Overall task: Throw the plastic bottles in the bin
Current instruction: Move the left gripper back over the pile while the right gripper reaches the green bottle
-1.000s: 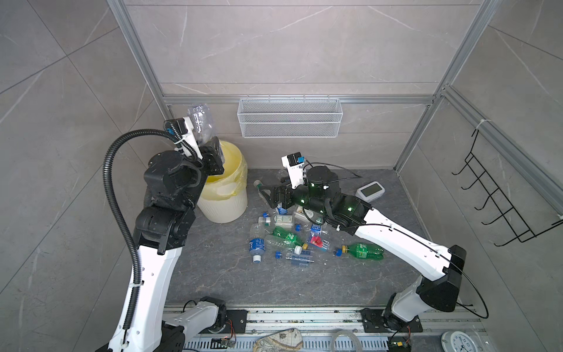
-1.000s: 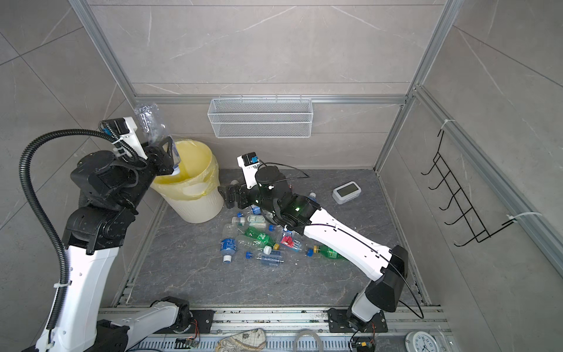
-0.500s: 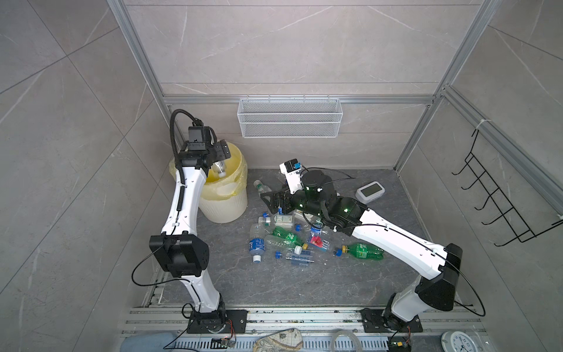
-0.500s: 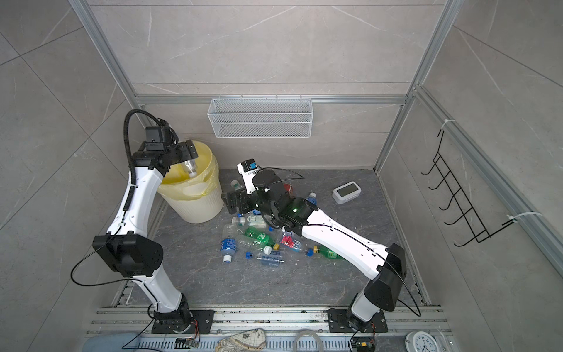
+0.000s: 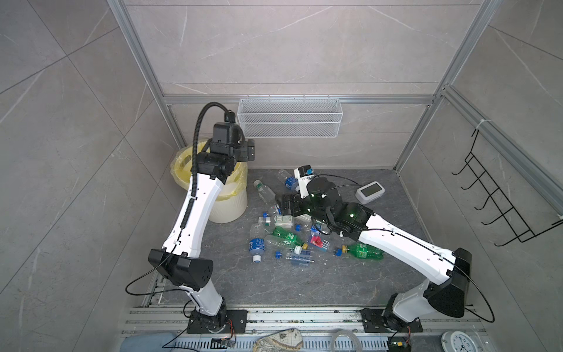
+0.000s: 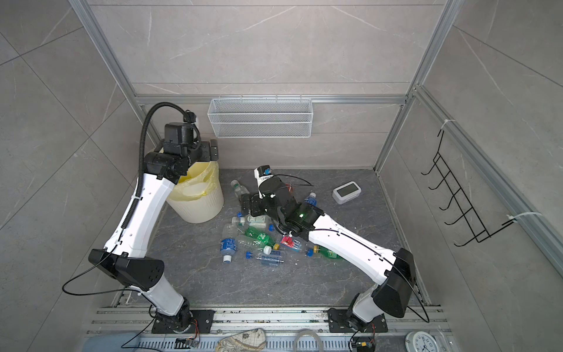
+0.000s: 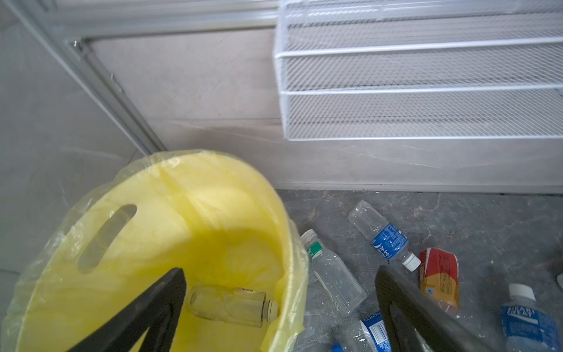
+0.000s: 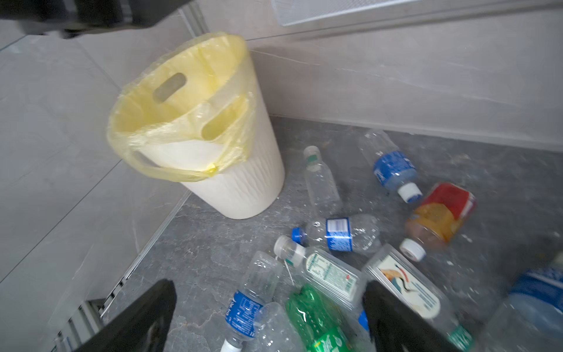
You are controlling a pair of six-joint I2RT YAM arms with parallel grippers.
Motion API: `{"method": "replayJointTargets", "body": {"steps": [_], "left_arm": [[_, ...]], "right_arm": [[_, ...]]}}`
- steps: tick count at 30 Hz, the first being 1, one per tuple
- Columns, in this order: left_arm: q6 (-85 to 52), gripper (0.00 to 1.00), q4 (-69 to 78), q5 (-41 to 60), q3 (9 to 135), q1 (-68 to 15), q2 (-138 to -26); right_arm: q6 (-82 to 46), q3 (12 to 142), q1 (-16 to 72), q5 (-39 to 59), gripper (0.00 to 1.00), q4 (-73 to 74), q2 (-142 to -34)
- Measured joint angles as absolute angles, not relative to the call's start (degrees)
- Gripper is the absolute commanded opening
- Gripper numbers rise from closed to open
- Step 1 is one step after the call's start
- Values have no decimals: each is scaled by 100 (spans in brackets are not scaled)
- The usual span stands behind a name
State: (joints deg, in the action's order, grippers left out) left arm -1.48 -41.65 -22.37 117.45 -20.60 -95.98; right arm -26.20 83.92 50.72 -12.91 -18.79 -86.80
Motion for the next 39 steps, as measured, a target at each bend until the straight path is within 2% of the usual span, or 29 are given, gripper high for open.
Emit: {"method": "replayJointTargets", "body": {"steps": [8,13,19,26,31,39], "left_arm": [[1223,100,-2862,-3197,10119,-3492,-9170],[1452,100,-2340,-2967,9338,-3640,-9153],[1444,100,-2182,-2751,9179,-3806,-9166],[1566,100,-1903,-2897,8875,-4381,-9345],[1946,100,-1688,-3293,8453,-4845,-9566],[1973,100,-1629,-3568,8283,-5118,-9747]], "right_arm": [[-3846,7310,4115,-2338,100,-3006,-7800],[-4560,6458,3568,-2646,100,-3614,-7030],[-5312,5951,3131,-2808,100,-4324,-6573],[-5940,5212,2427,-2458,99,-4565,-6289],[-6156,4764,1846,-1831,99,-4449,-6355],[-6331,4355,1391,-1162,99,-4287,-6429]]}}
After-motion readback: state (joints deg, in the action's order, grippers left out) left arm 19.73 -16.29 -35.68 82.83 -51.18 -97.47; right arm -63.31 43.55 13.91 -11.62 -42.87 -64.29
